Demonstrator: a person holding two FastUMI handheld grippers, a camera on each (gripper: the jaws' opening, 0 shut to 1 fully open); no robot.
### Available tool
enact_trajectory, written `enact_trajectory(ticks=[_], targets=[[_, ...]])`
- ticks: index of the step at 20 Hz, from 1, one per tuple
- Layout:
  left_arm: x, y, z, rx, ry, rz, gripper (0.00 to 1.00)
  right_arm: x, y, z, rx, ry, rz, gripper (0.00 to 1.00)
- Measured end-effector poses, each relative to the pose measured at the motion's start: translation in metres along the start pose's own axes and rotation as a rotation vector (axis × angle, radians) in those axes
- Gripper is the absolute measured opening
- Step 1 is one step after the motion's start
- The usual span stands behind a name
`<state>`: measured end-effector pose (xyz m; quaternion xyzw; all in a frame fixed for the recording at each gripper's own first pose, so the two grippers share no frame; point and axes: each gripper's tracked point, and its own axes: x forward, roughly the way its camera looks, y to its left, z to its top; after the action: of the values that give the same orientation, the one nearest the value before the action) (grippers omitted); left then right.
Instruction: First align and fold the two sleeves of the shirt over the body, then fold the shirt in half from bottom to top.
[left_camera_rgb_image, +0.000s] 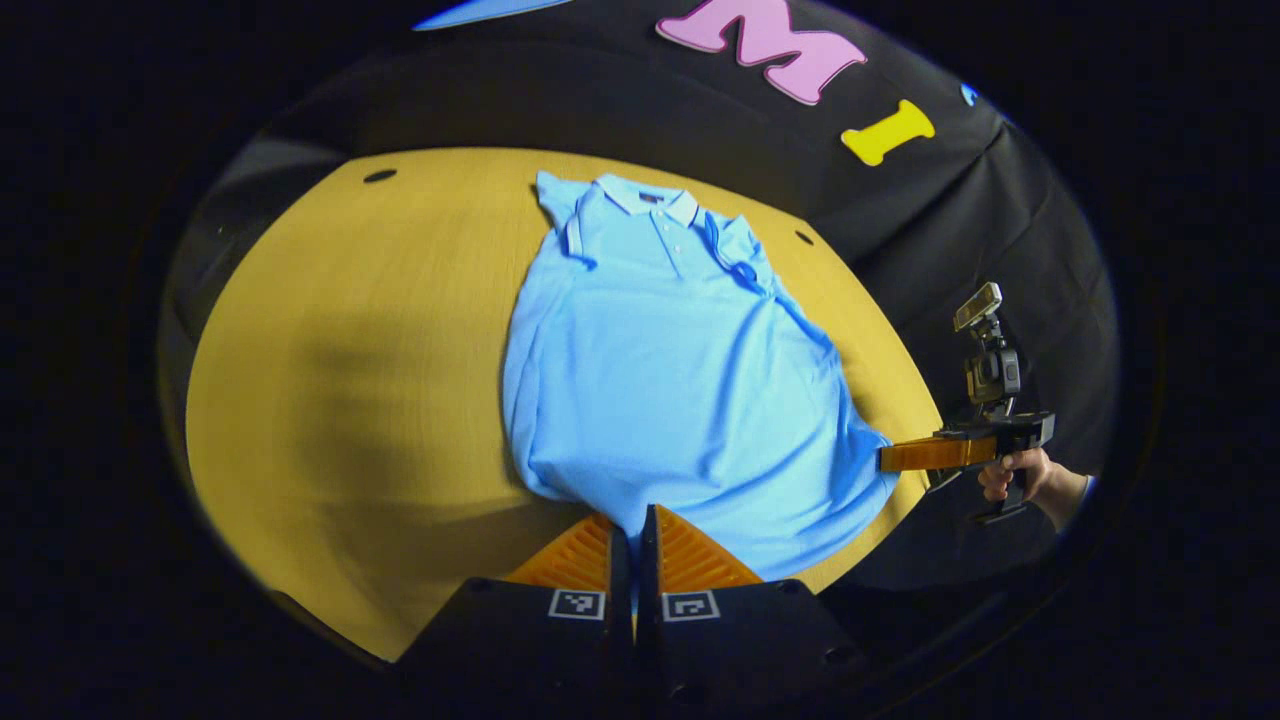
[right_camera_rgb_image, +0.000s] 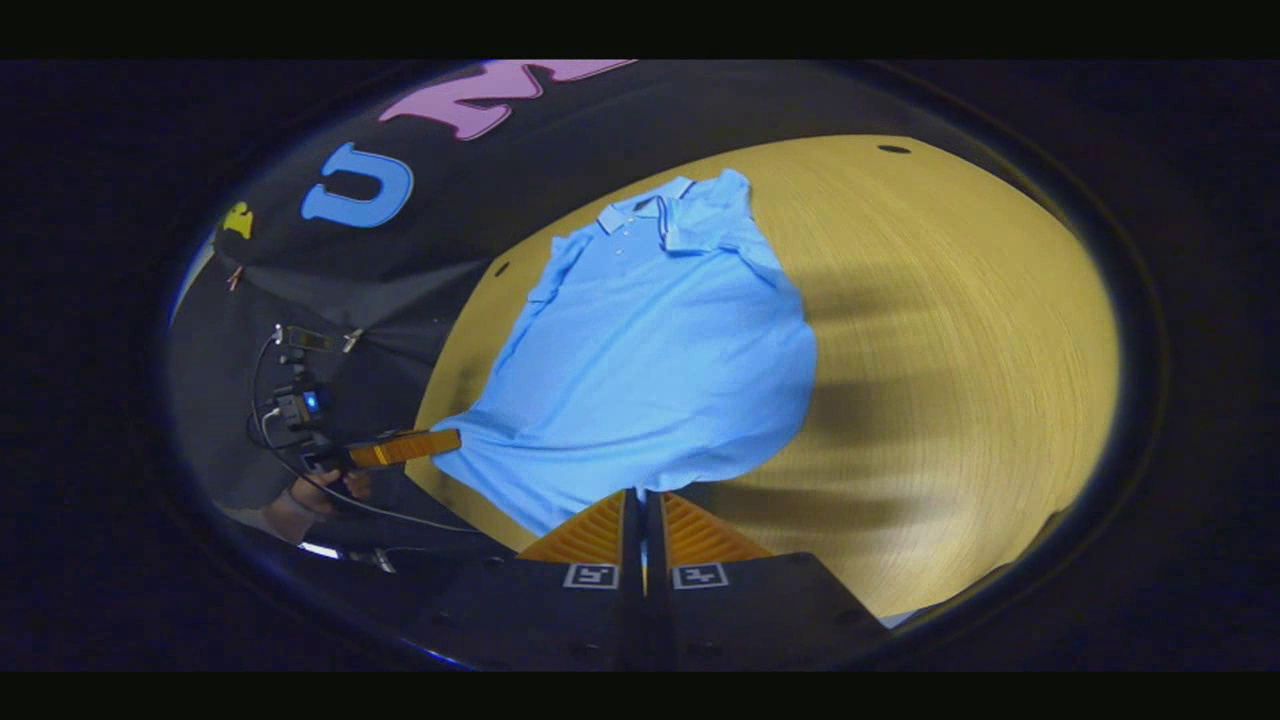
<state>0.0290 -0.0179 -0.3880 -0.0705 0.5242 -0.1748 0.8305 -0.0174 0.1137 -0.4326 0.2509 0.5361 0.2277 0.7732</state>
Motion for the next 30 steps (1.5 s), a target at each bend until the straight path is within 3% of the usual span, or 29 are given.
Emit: enact_trajectory(ticks=[3, 6, 7, 8, 9, 11, 12, 13, 16, 18, 21, 22, 24, 25, 27, 28, 29, 30], targets=[[-0.011, -0.003, 0.057, 0.068, -0.101, 0.001, 0.06, -0.013, 0.024, 0.052, -0.075, -0.093, 0.052, 0.05], [-0.012, 0.007, 0.120, 0.102, -0.182, 0.055, 0.06, -0.023, 0.031, 0.125, -0.118, -0.201, 0.077, 0.00], [-0.010, 0.009, 0.142, 0.104, -0.212, 0.070, 0.06, -0.021, 0.029, 0.152, -0.135, -0.235, 0.075, 0.09], [-0.007, 0.011, 0.167, 0.099, -0.242, 0.081, 0.07, -0.019, 0.027, 0.180, -0.151, -0.265, 0.078, 0.00], [-0.001, 0.014, 0.191, 0.089, -0.271, 0.097, 0.06, -0.015, 0.025, 0.212, -0.164, -0.298, 0.076, 0.09], [0.015, 0.027, 0.235, 0.063, -0.318, 0.164, 0.06, -0.005, 0.021, 0.270, -0.186, -0.362, 0.063, 0.05], [0.028, 0.037, 0.252, 0.056, -0.329, 0.203, 0.06, 0.001, 0.020, 0.298, -0.200, -0.397, 0.053, 0.09], [0.040, 0.041, 0.270, 0.057, -0.338, 0.224, 0.06, 0.013, 0.015, 0.324, -0.202, -0.426, 0.032, 0.00], [0.080, 0.050, 0.324, 0.010, -0.378, 0.252, 0.06, 0.051, 0.004, 0.397, -0.175, -0.485, -0.018, 0.09], [0.113, 0.060, 0.350, -0.058, -0.370, 0.260, 0.06, 0.080, -0.015, 0.429, -0.196, -0.483, -0.073, 0.00], [0.164, 0.091, 0.382, 0.023, -0.374, 0.324, 0.06, 0.118, -0.058, 0.448, -0.179, -0.489, -0.176, 0.09], [0.175, 0.103, 0.377, 0.057, -0.352, 0.358, 0.06, 0.132, -0.074, 0.444, -0.154, -0.464, -0.200, 0.04], [0.199, 0.112, 0.360, 0.085, -0.276, 0.401, 0.08, 0.158, -0.101, 0.431, -0.151, -0.403, -0.298, 0.10], [0.211, 0.111, 0.354, 0.076, -0.240, 0.401, 0.12, 0.163, -0.112, 0.427, -0.173, -0.389, -0.373, 0.10], [0.223, 0.116, 0.341, 0.069, -0.181, 0.432, 0.55, 0.163, -0.106, 0.424, -0.207, -0.394, -0.431, 0.02], [0.221, 0.118, 0.335, 0.071, -0.172, 0.457, 0.76, 0.163, -0.102, 0.420, -0.209, -0.393, -0.413, 0.04], [0.217, 0.120, 0.339, 0.065, -0.191, 0.472, 0.97, 0.163, -0.108, 0.422, -0.221, -0.393, -0.417, 0.26], [0.212, 0.120, 0.347, 0.044, -0.229, 0.464, 0.97, 0.156, -0.111, 0.421, -0.243, -0.397, -0.430, 0.49]])
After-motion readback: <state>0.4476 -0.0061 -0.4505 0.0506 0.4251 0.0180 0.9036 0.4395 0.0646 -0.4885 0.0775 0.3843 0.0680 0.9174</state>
